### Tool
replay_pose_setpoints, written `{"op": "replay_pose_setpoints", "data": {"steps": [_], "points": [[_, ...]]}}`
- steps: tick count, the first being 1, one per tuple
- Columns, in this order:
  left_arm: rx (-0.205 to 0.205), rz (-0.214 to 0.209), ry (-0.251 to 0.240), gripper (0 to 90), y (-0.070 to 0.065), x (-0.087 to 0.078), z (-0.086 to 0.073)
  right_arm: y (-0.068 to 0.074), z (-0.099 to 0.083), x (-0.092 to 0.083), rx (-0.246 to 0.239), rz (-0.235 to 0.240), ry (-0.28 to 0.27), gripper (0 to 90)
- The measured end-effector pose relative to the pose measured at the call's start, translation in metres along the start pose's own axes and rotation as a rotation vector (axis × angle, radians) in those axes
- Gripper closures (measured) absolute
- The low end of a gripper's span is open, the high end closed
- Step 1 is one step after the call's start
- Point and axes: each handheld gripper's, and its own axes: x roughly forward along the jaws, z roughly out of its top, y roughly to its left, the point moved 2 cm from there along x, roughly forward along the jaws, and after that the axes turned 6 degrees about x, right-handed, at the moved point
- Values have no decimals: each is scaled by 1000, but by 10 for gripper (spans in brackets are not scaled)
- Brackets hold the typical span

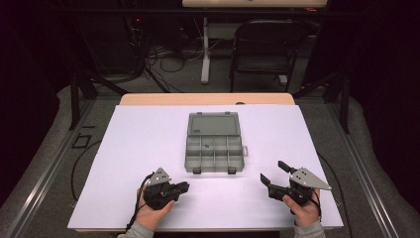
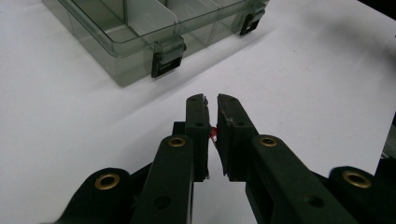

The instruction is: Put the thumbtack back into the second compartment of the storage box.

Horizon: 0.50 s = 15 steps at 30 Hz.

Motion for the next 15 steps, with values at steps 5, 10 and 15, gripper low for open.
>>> {"op": "replay_pose_setpoints", "data": {"steps": [5, 10, 15], "points": [[4, -4, -16, 836, 0, -4, 6, -1, 0, 0, 2, -4, -2, 195], [-1, -12, -35, 836, 2, -8, 15, 0, -1, 0, 9, -7, 5, 195], [17, -11, -51, 836, 6, -11, 32, -1, 0, 0, 3, -7, -3, 195]]}}
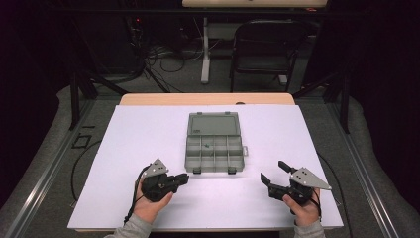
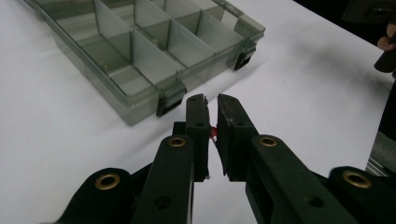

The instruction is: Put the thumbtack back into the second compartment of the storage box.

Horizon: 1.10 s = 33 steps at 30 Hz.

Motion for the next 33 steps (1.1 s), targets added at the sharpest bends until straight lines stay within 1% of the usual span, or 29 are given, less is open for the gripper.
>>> {"op": "replay_pose_setpoints", "data": {"steps": [2, 7, 9, 12, 17, 18, 23, 28, 33], "points": [[-2, 1, -7, 836, 1, 0, 8, 1, 0, 0, 1, 4, 2, 195], [20, -1, -18, 837, 6, -3, 31, 1, 0, -1, -3, 4, 0, 195], [29, 4, -19, 837, 8, -3, 39, 1, 0, -1, -3, 2, 2, 195], [28, 12, -22, 837, 12, -1, 50, 1, 0, 0, -2, 3, 1, 195], [20, 19, -25, 837, 19, 5, 64, 1, 0, 0, -1, 5, -1, 195], [29, 22, -23, 837, 20, 6, 67, 1, 0, 0, -2, 5, -1, 196], [34, 33, -27, 837, 25, 14, 80, 0, 0, 0, -2, 4, 0, 195], [23, 45, -22, 837, 35, 24, 92, 1, 0, 0, -2, 6, 3, 195], [8, 62, -21, 837, 42, 33, 98, 1, 0, 0, -3, 6, 0, 195]]}}
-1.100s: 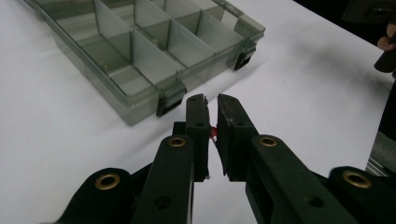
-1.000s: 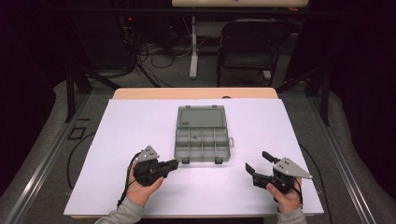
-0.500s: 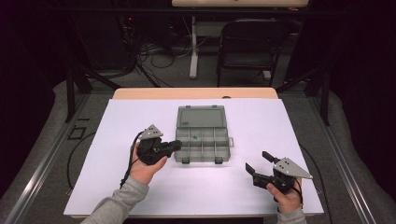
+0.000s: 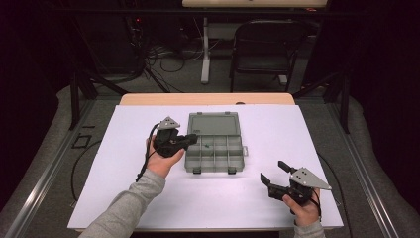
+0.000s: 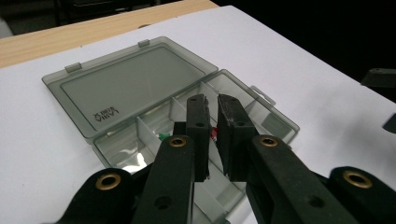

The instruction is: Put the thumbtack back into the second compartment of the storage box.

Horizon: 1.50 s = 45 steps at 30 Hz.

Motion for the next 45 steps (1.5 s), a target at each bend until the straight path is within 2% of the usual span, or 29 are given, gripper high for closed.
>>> {"op": "replay_pose_setpoints", "data": {"steps": [8, 16, 19, 24, 28, 37, 45], "points": [[-24, 17, 8, 837, 9, 17, 2, 0, 0, 0, 2, 5, 4, 195], [-47, 25, 23, 837, 10, 41, 0, 1, 0, 0, 1, 7, 1, 195], [-40, 29, 39, 836, 9, 50, -2, 0, 0, 0, 0, 7, 2, 195], [-57, 37, 54, 837, 11, 62, -7, 1, 0, 0, 1, 10, 2, 195], [-51, 49, 85, 836, 12, 71, -12, 1, 0, 0, 0, 12, 3, 195], [-48, 51, 116, 834, 13, 80, -18, 1, 0, 0, -1, 12, 3, 195], [-46, 45, 107, 801, 13, 80, -17, 1, 0, 0, -2, 13, 2, 195]]}}
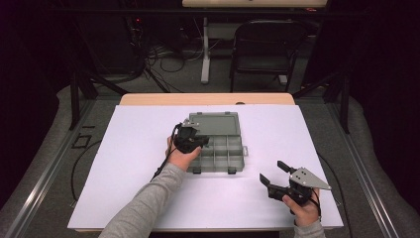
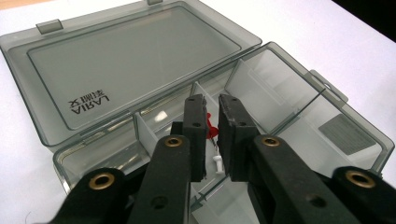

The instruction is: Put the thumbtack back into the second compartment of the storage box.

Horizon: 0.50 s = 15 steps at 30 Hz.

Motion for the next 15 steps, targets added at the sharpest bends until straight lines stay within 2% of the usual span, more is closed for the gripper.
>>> {"op": "replay_pose_setpoints", "data": {"steps": [2, 8, 11, 15], "points": [[-5, -6, 1, 766, 0, -1, 0, 0, 0, 0, -1, 0, 1, 195], [13, -19, -22, 577, -4, -8, 3, 0, 0, 0, 0, -1, 0, 195], [40, 2, -39, 509, -5, -16, 5, 0, 0, 0, 2, -1, 1, 195], [73, 34, -49, 472, -2, -32, 5, 0, 0, 0, 2, -2, -1, 195]]}}
